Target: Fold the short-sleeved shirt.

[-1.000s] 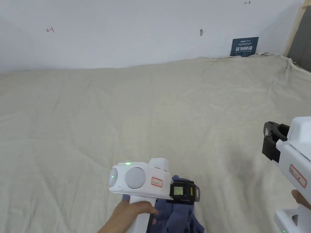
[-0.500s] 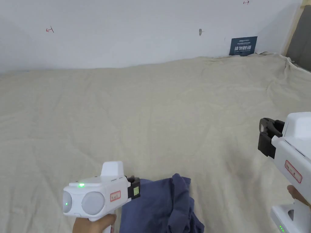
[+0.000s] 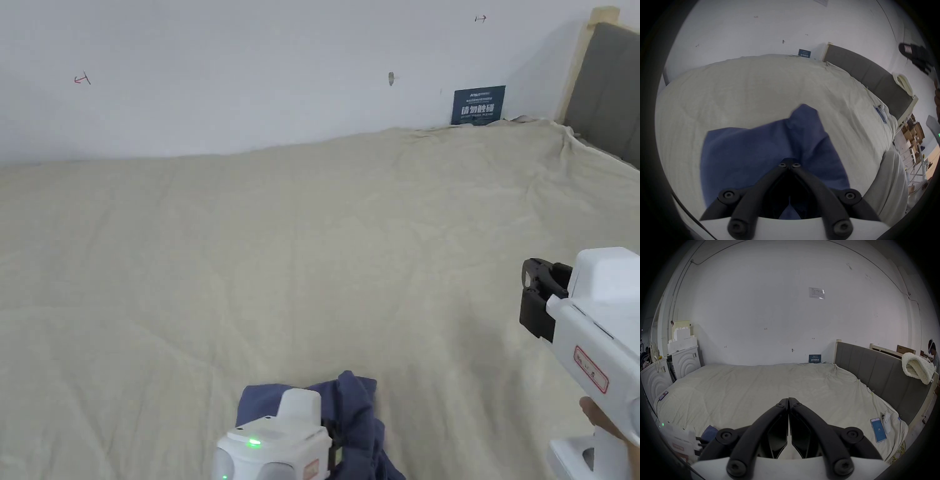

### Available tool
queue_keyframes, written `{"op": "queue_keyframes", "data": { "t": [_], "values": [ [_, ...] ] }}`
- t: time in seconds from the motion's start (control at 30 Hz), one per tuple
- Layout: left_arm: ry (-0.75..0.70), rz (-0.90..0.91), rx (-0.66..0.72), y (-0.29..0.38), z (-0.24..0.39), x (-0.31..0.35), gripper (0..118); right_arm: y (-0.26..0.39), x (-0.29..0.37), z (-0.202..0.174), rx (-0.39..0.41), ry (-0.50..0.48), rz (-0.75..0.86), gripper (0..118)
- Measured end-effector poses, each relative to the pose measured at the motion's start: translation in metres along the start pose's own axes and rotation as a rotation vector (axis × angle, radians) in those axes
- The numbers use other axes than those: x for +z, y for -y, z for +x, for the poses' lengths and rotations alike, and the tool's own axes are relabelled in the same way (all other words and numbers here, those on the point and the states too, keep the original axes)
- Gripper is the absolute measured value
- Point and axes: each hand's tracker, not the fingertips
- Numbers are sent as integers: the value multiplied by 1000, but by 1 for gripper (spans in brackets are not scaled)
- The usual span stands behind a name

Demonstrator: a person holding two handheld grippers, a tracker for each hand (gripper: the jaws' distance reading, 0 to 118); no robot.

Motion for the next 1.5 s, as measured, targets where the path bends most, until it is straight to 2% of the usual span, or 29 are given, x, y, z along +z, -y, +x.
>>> {"op": "queue_keyframes", "data": {
  "t": [0.4,0.57,0.67,0.87,1.0,1.2,1.5],
  "values": [
    [10,-20,-70,4,51,-21,0,9,6,21,-23,40,-14,0],
    [10,-51,-92,10,55,-32,0,11,8,23,-26,48,-18,0],
    [24,-26,-60,4,51,-21,0,11,10,24,-27,49,-12,0],
    [48,200,-89,-31,50,39,0,2,14,21,-18,56,27,0],
    [-13,391,-110,-64,36,83,0,-7,19,14,-11,65,85,0],
    [-170,622,-117,-93,-5,139,0,-16,22,-3,6,55,153,0],
    [-410,788,-93,-89,-75,183,0,-23,27,-32,25,39,233,0]
  ]
}}
